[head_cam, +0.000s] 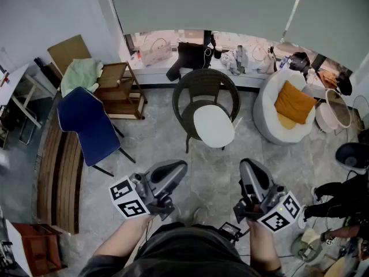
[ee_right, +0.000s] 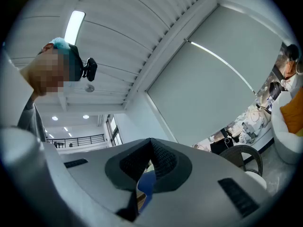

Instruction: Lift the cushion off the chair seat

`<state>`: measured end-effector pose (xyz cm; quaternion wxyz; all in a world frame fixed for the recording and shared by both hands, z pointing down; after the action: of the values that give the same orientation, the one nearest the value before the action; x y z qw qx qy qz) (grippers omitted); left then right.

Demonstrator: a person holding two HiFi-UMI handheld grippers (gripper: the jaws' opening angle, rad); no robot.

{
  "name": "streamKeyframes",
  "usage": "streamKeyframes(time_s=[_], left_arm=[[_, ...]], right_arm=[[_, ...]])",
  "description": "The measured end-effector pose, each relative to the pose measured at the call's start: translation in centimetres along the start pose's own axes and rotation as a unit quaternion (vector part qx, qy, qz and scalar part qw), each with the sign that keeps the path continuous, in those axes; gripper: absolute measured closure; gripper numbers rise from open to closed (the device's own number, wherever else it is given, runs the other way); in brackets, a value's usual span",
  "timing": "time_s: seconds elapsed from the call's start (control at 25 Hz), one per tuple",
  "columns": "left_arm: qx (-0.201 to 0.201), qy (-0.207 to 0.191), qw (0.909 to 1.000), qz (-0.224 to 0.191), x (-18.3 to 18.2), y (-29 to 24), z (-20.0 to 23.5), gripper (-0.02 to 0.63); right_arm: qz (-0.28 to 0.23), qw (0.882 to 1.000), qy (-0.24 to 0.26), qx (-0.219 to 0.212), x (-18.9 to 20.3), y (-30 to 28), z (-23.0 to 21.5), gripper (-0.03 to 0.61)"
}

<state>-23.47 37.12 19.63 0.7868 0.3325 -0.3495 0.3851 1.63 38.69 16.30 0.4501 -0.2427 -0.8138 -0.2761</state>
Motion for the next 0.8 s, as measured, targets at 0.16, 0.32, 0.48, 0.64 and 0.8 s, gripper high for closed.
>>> streamKeyframes(time_s=[0.16, 0.32, 0.48, 0.64, 0.8], left_arm=[[-0.016, -0.045, 0.9984, 0.028, -0.1, -1.6, -0.1, 0.604], [-0.053, -0.077, 0.9935, 0.065, 0.5, -2.5, 0.4, 0.604], [-0.087, -0.105, 0.9861, 0.095, 1.3, -3.3, 0.7, 0.604], [-0.097, -0.134, 0.9800, 0.111, 1.8, -3.9, 0.4, 0.604], [-0.111, -0.150, 0.9755, 0.117, 2.6, -4.5, 0.0, 0.604]], right_arm=[[0.011, 1.000, 0.018, -0.002, -0.1, -0.9, 0.1, 0.565], [0.018, 0.999, 0.027, -0.005, 0.2, -1.2, 0.0, 0.566], [0.036, 0.998, 0.051, 0.010, 0.8, -1.6, -0.3, 0.565], [0.045, 0.996, 0.068, 0.037, 1.1, -1.5, -0.9, 0.565], [0.050, 0.994, 0.078, 0.053, 1.0, -0.3, -1.7, 0.565]])
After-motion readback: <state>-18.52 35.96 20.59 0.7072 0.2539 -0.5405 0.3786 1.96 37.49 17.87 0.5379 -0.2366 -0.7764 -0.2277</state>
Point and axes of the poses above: the fingertips, and each gripper's own axes: y backward along the fingers, z to its left, x out of its underside, the point moved 7 cm from there along y, backward along the fingers, and after that the axes turned 1 degree about x, right-handed, at the moved point
